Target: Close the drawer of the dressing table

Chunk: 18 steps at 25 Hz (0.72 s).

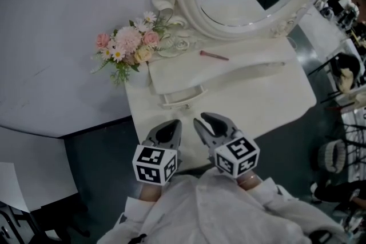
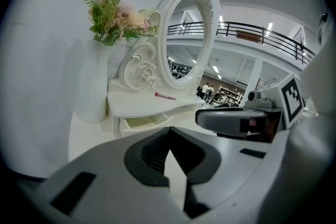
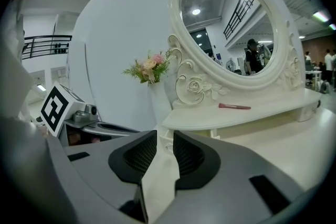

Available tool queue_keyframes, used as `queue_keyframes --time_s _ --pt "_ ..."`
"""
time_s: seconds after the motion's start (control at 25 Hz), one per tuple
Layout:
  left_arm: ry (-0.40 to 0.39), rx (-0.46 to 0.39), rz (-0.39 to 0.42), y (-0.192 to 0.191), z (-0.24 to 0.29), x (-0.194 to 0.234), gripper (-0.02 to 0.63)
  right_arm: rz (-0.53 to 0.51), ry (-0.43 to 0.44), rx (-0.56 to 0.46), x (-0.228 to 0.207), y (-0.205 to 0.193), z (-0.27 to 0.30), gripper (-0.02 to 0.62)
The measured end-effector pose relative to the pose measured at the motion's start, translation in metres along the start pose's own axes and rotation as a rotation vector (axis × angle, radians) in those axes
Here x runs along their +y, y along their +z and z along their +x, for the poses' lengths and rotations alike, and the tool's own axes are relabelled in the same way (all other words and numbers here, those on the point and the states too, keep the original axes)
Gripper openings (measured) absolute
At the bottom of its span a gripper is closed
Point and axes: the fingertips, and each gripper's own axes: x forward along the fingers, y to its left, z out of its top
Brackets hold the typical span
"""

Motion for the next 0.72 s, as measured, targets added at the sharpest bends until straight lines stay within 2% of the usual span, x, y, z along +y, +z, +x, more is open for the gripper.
queue_keyframes --time_s 0.72 --pt "-0.015 0.063 -0.060 -0.037 0.006 0.009 0.006 0.035 0.036 0.099 -0.002 -0.030 0.023 0.092"
